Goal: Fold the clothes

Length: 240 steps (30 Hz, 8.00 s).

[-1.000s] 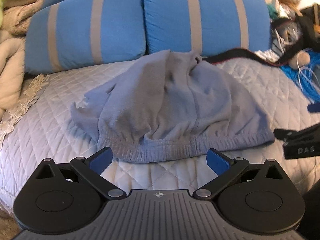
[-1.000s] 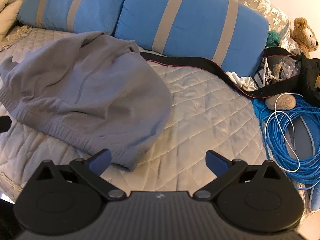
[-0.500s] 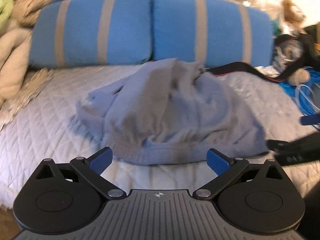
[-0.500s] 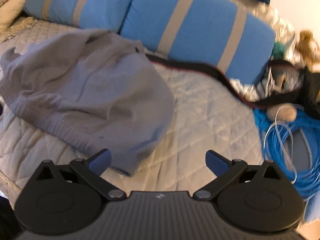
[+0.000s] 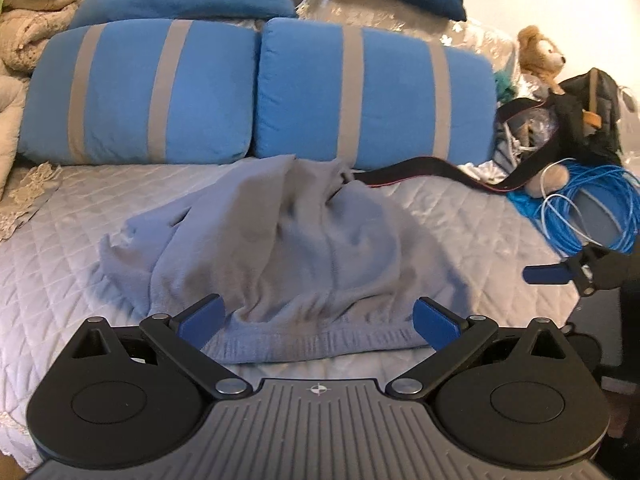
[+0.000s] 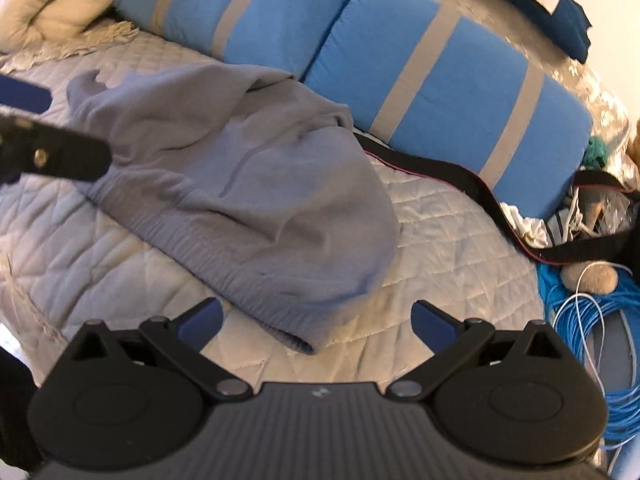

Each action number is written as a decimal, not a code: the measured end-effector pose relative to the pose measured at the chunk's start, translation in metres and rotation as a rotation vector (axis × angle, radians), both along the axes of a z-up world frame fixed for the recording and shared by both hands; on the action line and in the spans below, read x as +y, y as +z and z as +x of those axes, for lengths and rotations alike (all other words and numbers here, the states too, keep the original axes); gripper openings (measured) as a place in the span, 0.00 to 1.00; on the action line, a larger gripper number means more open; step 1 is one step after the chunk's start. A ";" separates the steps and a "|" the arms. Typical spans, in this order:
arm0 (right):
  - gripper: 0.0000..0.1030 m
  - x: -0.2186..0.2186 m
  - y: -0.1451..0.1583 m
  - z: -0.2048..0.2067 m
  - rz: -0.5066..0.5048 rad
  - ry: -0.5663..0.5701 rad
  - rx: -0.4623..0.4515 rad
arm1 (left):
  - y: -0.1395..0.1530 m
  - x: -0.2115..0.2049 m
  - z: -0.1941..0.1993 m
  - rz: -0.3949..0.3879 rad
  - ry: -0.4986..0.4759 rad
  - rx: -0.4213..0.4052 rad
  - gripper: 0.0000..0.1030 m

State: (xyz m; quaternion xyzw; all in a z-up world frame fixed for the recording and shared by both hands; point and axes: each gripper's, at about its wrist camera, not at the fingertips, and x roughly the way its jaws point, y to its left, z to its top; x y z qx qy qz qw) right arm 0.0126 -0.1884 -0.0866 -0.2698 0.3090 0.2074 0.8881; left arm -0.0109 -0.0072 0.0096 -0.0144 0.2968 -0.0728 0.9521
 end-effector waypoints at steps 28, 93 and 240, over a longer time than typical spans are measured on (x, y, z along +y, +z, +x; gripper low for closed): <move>1.00 0.002 0.004 -0.020 -0.038 0.073 -0.153 | -0.030 0.030 -0.031 0.143 0.020 -0.174 0.99; 0.93 0.033 -0.118 -0.027 -1.015 0.566 -0.613 | -0.031 0.049 -0.026 0.059 0.080 -0.108 0.99; 0.05 0.080 -0.014 0.012 -0.045 0.577 -0.019 | -0.176 -0.014 -0.034 1.751 -0.697 -0.557 0.37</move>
